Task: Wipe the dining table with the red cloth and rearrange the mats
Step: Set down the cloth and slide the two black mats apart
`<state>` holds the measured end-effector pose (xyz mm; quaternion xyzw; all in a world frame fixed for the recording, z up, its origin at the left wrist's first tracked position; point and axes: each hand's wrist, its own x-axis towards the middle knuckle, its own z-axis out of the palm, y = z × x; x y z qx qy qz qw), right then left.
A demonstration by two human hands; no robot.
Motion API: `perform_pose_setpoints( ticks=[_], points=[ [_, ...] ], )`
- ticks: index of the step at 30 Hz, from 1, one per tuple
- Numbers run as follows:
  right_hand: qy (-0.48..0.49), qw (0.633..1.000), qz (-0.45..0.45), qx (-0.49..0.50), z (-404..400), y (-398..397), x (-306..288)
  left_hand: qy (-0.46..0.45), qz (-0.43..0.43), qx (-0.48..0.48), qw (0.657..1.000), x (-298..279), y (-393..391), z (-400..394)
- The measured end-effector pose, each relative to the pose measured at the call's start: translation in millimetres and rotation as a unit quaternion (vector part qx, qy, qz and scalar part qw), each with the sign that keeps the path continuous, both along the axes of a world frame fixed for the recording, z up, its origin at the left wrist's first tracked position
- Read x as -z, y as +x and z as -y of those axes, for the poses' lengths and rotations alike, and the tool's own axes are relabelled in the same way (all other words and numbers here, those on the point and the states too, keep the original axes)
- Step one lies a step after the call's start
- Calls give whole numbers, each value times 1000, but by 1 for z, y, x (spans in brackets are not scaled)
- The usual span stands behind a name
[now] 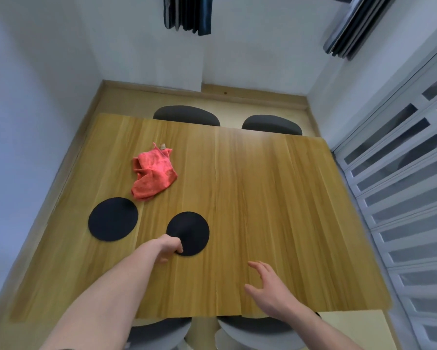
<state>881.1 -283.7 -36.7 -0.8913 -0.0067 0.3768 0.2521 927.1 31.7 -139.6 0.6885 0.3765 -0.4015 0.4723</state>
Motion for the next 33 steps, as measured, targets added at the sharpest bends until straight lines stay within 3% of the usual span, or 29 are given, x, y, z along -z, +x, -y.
perform_pose_setpoints(
  ticks=[4,6,9,11,17,20,24,33],
  points=[
    [9,1000,-4,-5,10,13,1,-40,0,-45,998,-5,5,5],
    [11,1000,-9,-9,16,21,0,-25,11,-18,999,-8,5,15],
    [24,1000,-9,-18,24,36,2,21,128,52,990,-33,7,38],
    [27,999,-21,-10,29,47,4,-1,196,56,979,-55,8,57],
    [109,985,-46,125,38,77,8,-76,268,74,958,-101,15,92],
    [171,961,-56,212,47,97,14,-114,268,51,955,-106,14,104],
    [202,950,-80,226,53,111,21,-120,255,21,959,-102,1,112],
    [243,900,-15,361,33,139,18,61,176,-57,981,-73,-40,42]
  ],
)
